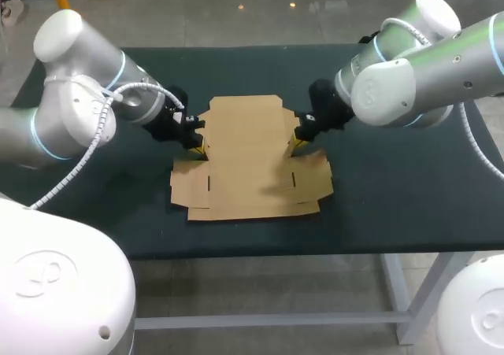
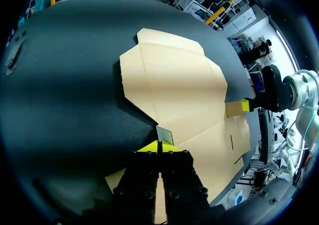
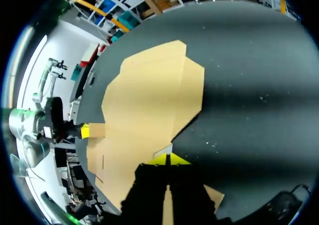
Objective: Assemble the packaging by folding the flat box into shape, placing the metal phone stand inside, and closing the box properly
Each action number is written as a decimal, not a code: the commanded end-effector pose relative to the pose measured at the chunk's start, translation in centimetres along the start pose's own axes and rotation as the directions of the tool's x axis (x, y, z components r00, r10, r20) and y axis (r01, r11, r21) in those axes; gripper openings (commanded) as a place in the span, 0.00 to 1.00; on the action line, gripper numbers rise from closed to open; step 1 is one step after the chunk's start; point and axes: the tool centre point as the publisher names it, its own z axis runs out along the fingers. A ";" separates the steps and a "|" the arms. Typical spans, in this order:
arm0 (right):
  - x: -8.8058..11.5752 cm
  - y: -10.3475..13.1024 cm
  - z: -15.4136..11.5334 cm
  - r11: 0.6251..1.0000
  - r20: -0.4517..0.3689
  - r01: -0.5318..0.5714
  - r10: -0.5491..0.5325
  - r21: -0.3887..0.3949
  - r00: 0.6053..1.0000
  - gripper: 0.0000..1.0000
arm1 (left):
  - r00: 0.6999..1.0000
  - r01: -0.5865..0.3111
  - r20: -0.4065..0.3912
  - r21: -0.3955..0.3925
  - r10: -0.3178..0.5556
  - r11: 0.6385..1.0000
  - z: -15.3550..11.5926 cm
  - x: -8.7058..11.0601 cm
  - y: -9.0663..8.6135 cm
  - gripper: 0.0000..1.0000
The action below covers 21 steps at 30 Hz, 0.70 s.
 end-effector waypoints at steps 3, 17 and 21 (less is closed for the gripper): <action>0.4 0.0 0.2 1.000 0.036 -0.004 0.004 -0.004 0.999 0.00 | 0.999 -0.001 0.036 -0.024 0.001 1.000 0.2 0.7 -0.4 0.00; 0.6 0.2 0.5 1.000 0.046 -0.002 0.003 -0.002 0.999 0.00 | 0.999 -0.020 0.050 -0.043 0.022 0.999 0.6 1.4 -0.6 0.00; 0.7 0.1 0.5 1.000 0.052 -0.001 0.001 -0.005 0.999 0.00 | 0.998 -0.025 0.050 -0.048 0.027 0.999 0.8 1.5 -0.7 0.00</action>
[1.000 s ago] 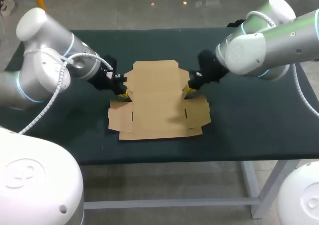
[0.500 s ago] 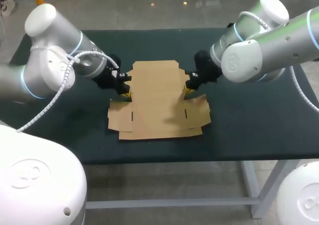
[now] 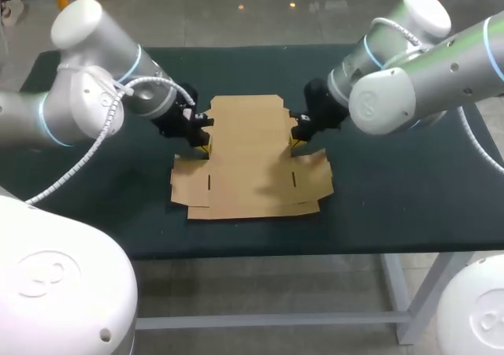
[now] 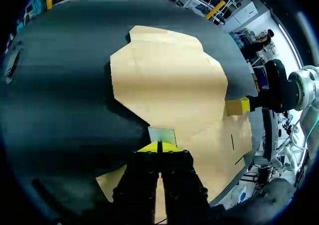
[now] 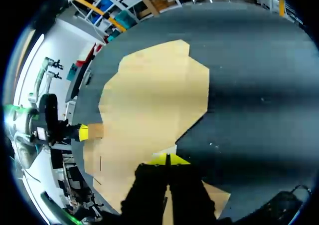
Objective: Assemble the packaging by folding the flat box into shape, placing the metal phone stand inside, and closing the box properly
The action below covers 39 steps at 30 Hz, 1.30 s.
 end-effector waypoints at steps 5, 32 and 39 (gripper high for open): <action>0.4 -0.1 0.4 1.000 0.020 0.000 0.000 -0.001 1.000 0.00 | 1.000 -0.006 0.011 -0.020 0.006 1.000 0.6 0.5 -0.3 0.00; 1.1 -0.3 1.4 1.000 0.058 0.024 -0.024 -0.006 0.998 0.00 | 0.999 -0.039 0.018 -0.026 0.040 0.999 0.8 1.1 0.3 0.00; 1.3 -0.2 1.5 0.999 0.062 0.033 -0.033 -0.004 0.998 0.00 | 0.998 -0.053 0.017 -0.034 0.054 0.998 1.0 1.3 0.3 0.00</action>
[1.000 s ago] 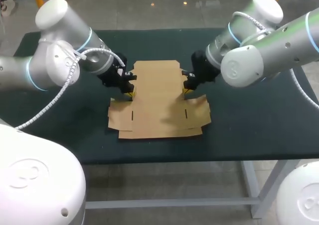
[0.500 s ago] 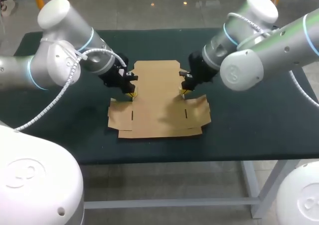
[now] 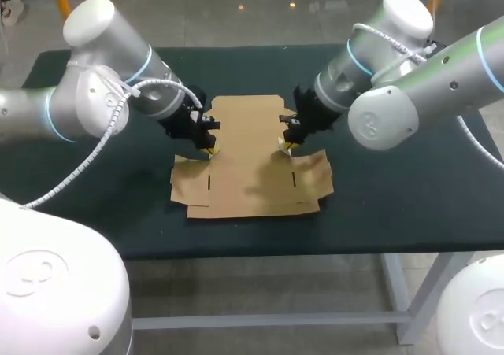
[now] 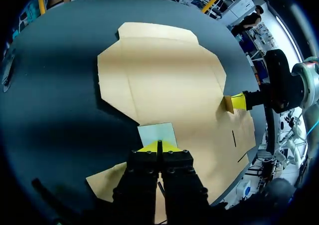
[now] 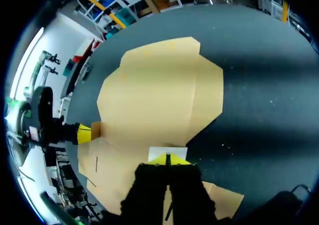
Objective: Assemble the packaging by folding the flat box into shape, placing the metal phone stand inside, and closing the box properly
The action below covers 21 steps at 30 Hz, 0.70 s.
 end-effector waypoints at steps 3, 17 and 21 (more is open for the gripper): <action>0.3 0.0 0.4 1.000 0.007 0.001 -0.001 0.001 1.000 0.00 | 1.000 -0.009 0.007 -0.010 0.009 1.000 0.2 0.5 -0.1 0.00; 0.3 0.1 0.7 1.000 0.023 0.005 -0.005 0.007 1.000 0.00 | 0.999 -0.030 0.014 -0.025 0.031 0.999 1.2 0.8 -0.2 0.00; 0.4 0.1 0.8 1.000 0.029 0.006 -0.007 0.006 1.000 0.00 | 0.999 -0.036 0.011 -0.028 0.036 0.999 1.3 1.0 -0.2 0.00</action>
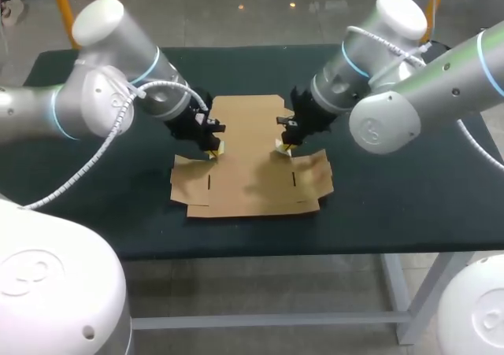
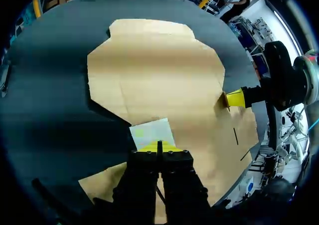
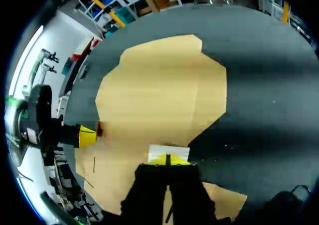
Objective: Assemble the packaging by folding the flat box into shape, placing the metal phone stand inside, and closing the box properly
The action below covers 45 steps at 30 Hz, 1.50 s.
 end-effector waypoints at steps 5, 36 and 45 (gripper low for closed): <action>0.3 0.2 0.4 1.000 0.020 0.001 -0.001 0.003 1.000 0.00 | 1.000 -0.006 0.008 -0.009 0.006 1.000 0.6 0.5 -0.3 0.00; -0.3 -0.2 0.5 0.999 0.099 -0.032 0.032 -0.006 0.995 0.00 | 0.999 0.030 0.040 -0.037 -0.029 0.999 1.6 0.3 -0.3 0.00; -1.0 0.1 -1.3 0.999 0.044 -0.036 0.037 -0.011 0.998 0.00 | 0.998 0.038 0.045 -0.001 -0.038 0.999 0.1 0.1 -0.5 0.00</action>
